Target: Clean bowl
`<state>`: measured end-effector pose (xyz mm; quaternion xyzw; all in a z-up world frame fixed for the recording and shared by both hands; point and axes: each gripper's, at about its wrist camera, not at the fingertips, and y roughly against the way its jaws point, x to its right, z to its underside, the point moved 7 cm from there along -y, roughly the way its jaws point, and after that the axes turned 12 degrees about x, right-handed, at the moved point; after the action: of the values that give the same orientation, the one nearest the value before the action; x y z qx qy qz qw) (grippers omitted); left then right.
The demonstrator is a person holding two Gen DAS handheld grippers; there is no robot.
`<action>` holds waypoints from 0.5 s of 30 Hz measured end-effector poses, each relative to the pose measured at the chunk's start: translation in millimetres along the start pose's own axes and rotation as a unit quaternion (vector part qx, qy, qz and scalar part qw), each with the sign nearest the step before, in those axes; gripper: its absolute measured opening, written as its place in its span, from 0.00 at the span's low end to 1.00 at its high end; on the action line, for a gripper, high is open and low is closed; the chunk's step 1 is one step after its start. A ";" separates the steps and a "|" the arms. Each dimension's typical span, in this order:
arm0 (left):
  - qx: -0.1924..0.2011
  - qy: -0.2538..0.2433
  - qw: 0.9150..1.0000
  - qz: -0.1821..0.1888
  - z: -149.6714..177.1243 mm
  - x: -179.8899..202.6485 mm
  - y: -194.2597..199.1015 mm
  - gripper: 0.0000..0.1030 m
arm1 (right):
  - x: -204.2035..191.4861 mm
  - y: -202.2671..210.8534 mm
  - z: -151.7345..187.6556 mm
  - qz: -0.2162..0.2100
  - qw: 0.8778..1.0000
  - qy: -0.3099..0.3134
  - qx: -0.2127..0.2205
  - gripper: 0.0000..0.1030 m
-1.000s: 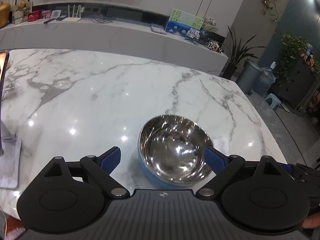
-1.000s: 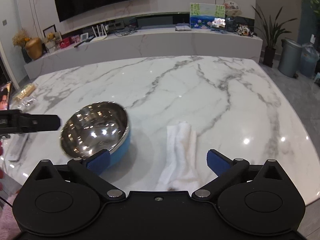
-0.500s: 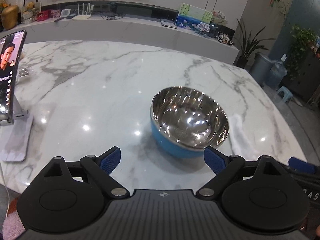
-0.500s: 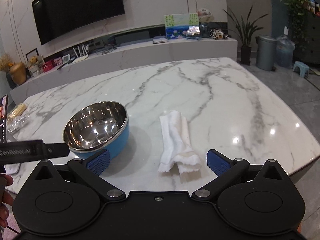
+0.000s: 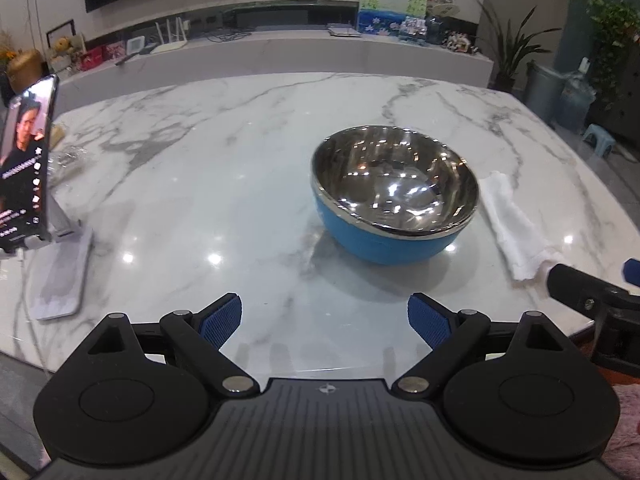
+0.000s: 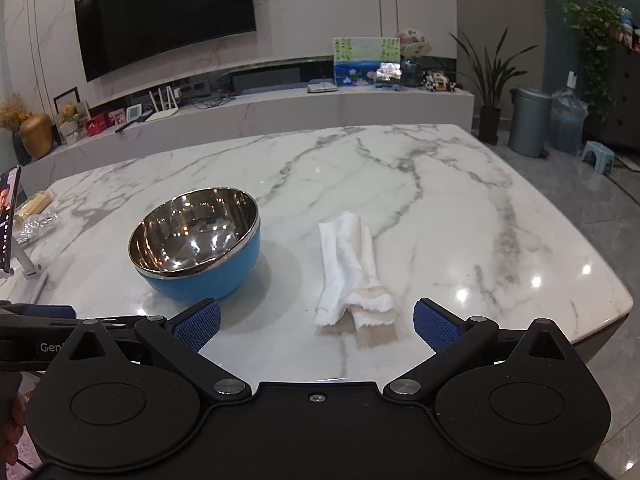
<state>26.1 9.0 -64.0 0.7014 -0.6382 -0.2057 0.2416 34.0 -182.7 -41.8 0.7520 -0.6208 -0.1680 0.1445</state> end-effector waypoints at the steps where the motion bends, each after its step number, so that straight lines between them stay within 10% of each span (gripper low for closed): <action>1: -0.001 0.002 1.000 0.002 0.1 -0.1 0.4 0.88 | 0.1 0.2 0.0 0.000 1.000 0.000 0.001 0.99; 15: -0.002 -0.005 1.000 0.014 0.1 6.0 -1.5 0.88 | 2.0 0.9 2.0 0.004 1.000 0.002 0.002 0.99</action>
<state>27.9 3.2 -64.9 0.6904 -0.6491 -0.2074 0.2430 32.6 -184.8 -43.3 0.7501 -0.6240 -0.1641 0.1450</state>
